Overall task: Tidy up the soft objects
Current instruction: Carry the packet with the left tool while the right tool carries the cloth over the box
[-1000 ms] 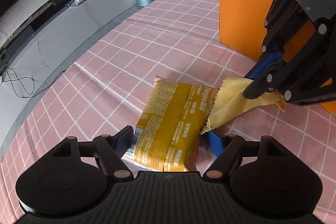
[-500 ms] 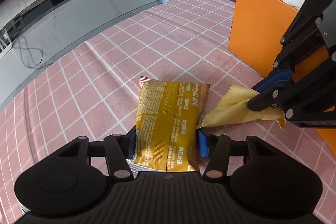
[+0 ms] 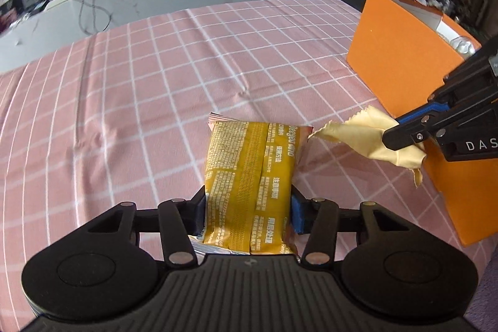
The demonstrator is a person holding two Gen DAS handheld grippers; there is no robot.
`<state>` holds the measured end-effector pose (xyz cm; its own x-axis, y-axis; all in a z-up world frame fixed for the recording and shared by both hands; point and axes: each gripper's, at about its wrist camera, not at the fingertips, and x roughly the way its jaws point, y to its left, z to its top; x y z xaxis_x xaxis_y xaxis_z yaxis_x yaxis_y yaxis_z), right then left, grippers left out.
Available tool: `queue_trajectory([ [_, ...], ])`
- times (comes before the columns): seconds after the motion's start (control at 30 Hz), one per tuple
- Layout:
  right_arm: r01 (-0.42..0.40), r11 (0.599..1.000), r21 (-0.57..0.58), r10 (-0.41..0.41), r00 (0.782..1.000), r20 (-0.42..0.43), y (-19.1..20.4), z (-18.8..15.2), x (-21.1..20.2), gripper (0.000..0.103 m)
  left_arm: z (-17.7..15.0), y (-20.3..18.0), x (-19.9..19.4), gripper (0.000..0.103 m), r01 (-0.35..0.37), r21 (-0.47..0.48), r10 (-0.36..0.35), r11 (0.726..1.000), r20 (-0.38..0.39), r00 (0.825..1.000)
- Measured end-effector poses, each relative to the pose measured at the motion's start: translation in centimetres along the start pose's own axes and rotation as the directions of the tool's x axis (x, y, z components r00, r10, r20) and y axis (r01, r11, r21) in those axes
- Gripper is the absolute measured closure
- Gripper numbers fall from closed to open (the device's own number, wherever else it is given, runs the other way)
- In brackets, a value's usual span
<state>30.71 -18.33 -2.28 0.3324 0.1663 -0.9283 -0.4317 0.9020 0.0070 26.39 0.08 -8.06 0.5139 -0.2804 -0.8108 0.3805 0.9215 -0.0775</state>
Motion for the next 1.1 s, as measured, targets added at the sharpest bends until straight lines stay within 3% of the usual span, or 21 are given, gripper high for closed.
queue_trajectory([
  [0.17,-0.023,0.998,0.051,0.019,0.997,0.078,1.1,-2.6,-1.7,0.097,-2.5,0.6,-2.2,0.046,0.008,-0.145,-0.004,0.989,0.028,1.000],
  [0.43,-0.074,0.981,0.177,0.030,0.971,0.237,2.6,-7.1,-4.9,0.097,-5.7,-0.1,-6.1,0.047,0.025,-0.269,0.005,0.963,0.107,0.994],
  [0.73,-0.179,0.928,0.326,0.029,0.909,0.417,2.1,-12.3,-10.0,0.097,-7.0,-2.1,-10.1,0.047,-0.004,-0.284,0.061,0.959,0.191,0.980],
  [1.1,-0.201,0.896,0.396,-0.051,0.839,0.542,-0.4,-16.4,-15.6,0.097,-5.3,-6.1,-13.9,0.046,0.082,-0.218,-0.010,0.972,0.312,0.950],
])
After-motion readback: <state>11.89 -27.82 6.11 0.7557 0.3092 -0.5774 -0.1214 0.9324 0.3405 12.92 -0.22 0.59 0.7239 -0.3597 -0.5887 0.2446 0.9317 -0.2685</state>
